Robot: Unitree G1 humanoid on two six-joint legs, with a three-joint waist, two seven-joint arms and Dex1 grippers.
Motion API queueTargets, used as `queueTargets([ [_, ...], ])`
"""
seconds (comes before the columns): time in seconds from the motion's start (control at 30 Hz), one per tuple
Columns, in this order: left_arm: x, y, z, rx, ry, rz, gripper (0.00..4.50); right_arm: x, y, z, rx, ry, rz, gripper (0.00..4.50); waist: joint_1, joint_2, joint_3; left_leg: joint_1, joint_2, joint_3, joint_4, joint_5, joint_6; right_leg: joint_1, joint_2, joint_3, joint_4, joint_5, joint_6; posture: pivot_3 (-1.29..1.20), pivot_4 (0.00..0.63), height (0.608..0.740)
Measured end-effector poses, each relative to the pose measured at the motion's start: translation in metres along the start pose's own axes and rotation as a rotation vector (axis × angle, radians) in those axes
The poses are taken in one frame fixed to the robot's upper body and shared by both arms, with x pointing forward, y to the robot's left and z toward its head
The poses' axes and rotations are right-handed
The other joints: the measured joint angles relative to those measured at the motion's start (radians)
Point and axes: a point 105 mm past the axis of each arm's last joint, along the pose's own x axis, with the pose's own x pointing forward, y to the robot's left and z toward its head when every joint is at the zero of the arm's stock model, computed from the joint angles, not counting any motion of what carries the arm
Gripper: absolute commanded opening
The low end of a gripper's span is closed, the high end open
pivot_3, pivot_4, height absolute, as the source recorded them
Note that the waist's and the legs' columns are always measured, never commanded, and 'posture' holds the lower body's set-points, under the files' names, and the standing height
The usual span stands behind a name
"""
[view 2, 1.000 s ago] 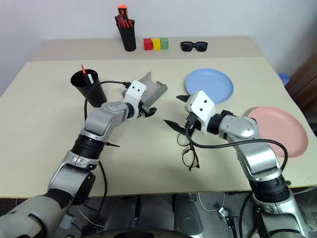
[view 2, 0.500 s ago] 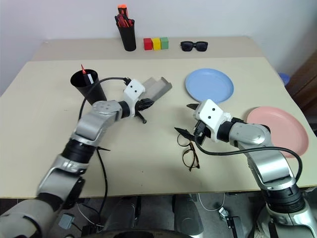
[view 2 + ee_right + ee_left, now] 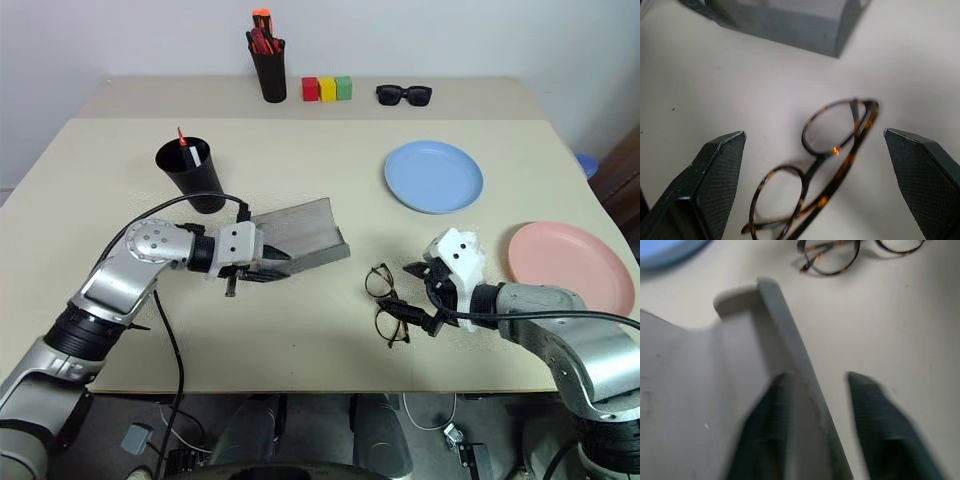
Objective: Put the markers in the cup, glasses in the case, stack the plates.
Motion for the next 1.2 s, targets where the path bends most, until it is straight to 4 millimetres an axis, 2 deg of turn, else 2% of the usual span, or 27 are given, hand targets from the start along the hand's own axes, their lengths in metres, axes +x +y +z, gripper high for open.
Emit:
queueTargets([
  [0.2, -0.004, 0.011, 0.003, -0.003, -0.027, 0.079, 2.81, 0.007, 0.001, -0.012, 0.108, 0.025, -0.01, 4.5, -0.002, 0.0, 0.0, 0.0, 0.0, 0.0, 0.0, 0.0, 0.0, 0.0, 0.0, 0.0, 0.0, 0.0, 0.001, 0.0, 0.15, 0.74],
  [0.3, -0.013, 0.012, 0.003, -0.009, -0.029, 0.116, 2.87, 0.012, -0.004, -0.015, 0.154, 0.018, -0.041, 3.78, -0.005, 0.0, 0.0, 0.001, 0.0, 0.0, 0.0, 0.0, 0.0, 0.0, 0.0, 0.0, 0.001, 0.0, 0.001, 0.0, 0.15, 0.74],
  [0.4, -0.017, 0.002, -0.002, -0.05, -0.03, 0.133, 2.87, 0.015, -0.011, -0.023, 0.192, 0.048, -0.075, 2.2, -0.003, 0.0, 0.0, 0.001, 0.0, 0.0, 0.0, 0.0, 0.0, 0.0, 0.0, 0.0, 0.001, 0.0, 0.001, 0.0, 0.15, 0.74],
  [0.43, -0.019, 0.0, -0.004, -0.07, -0.028, 0.141, 2.87, 0.016, -0.011, -0.022, 0.194, 0.047, -0.075, 1.82, -0.004, 0.0, 0.0, 0.001, 0.0, 0.0, 0.0, 0.0, 0.0, 0.0, 0.0, 0.0, 0.001, 0.0, 0.001, 0.0, 0.15, 0.74],
  [0.53, -0.029, -0.012, -0.008, -0.135, -0.032, 0.172, 2.87, 0.016, -0.01, -0.021, 0.196, 0.051, -0.07, 0.24, -0.004, 0.0, 0.0, 0.001, 0.0, 0.0, 0.0, 0.0, 0.001, 0.0, 0.0, 0.0, 0.001, 0.0, 0.001, 0.0, 0.15, 0.74],
  [0.57, -0.032, -0.013, -0.008, -0.149, -0.032, 0.184, 2.87, 0.016, -0.01, -0.021, 0.195, 0.05, -0.066, 0.05, -0.004, 0.0, 0.0, 0.001, 0.001, 0.0, 0.0, 0.0, 0.001, 0.0, 0.0, 0.0, 0.001, 0.0, 0.0, 0.0, 0.15, 0.74],
  [0.67, -0.045, -0.015, -0.007, -0.208, -0.05, 0.251, 2.87, 0.016, -0.008, -0.015, 0.167, 0.044, -0.051, 0.05, -0.004, 0.0, 0.0, 0.001, 0.001, 0.001, 0.001, 0.0, 0.001, 0.001, 0.0, 0.0, 0.0, 0.0, 0.0, 0.0, 0.15, 0.74],
  [0.73, -0.058, -0.019, -0.014, -0.274, -0.042, 0.31, 2.87, 0.014, -0.006, -0.006, 0.073, 0.046, -0.047, 0.05, -0.008, 0.001, 0.0, 0.002, 0.001, 0.002, 0.0, -0.001, 0.001, 0.0, 0.0, 0.001, 0.001, 0.0, 0.0, 0.0, 0.15, 0.74],
  [0.8, -0.073, -0.026, -0.029, -0.347, -0.001, 0.374, 2.87, 0.016, -0.001, 0.018, -0.073, 0.007, -0.022, 0.05, -0.018, 0.001, 0.0, 0.003, 0.002, 0.003, 0.0, -0.001, 0.001, 0.0, 0.001, 0.001, 0.001, 0.0, 0.0, 0.0, 0.15, 0.74],
  [0.93, -0.094, -0.04, -0.053, -0.48, 0.049, 0.485, 2.87, 0.027, 0.018, 0.084, -0.415, -0.121, 0.046, 0.05, -0.032, 0.001, 0.0, 0.003, 0.002, 0.003, 0.0, -0.001, 0.001, -0.001, 0.001, 0.001, 0.001, 0.0, 0.0, 0.0, 0.15, 0.74],
  [0.97, -0.099, -0.045, -0.06, -0.509, 0.064, 0.51, 2.87, 0.035, 0.023, 0.103, -0.518, -0.164, 0.065, 0.05, -0.036, 0.001, 0.0, 0.003, 0.003, 0.004, 0.0, -0.001, 0.001, -0.001, 0.001, 0.001, 0.0, 0.0, 0.0, 0.0, 0.15, 0.74],
  [1.07, -0.104, -0.052, -0.067, -0.566, 0.069, 0.544, 2.87, 0.064, 0.036, 0.139, -0.713, -0.249, 0.123, 0.05, -0.035, 0.001, 0.0, 0.003, 0.003, 0.004, -0.001, -0.001, 0.001, -0.001, 0.001, 0.001, 0.001, 0.0, -0.002, 0.0, 0.15, 0.74],
  [1.1, -0.104, -0.053, -0.067, -0.577, 0.065, 0.549, 2.87, 0.078, 0.043, 0.146, -0.776, -0.262, 0.155, 0.05, -0.034, 0.001, 0.0, 0.003, 0.003, 0.004, -0.001, -0.001, 0.001, -0.002, 0.001, 0.001, 0.001, 0.001, -0.002, 0.0, 0.15, 0.74],
  [1.2, -0.105, -0.051, -0.064, -0.581, 0.058, 0.569, 2.87, 0.117, 0.061, 0.145, -0.885, -0.258, 0.259, 0.05, -0.028, 0.0, 0.0, 0.002, 0.003, 0.004, -0.001, -0.001, 0.001, -0.002, 0.001, 0.001, 0.0, 0.001, -0.001, 0.0, 0.15, 0.74],
])
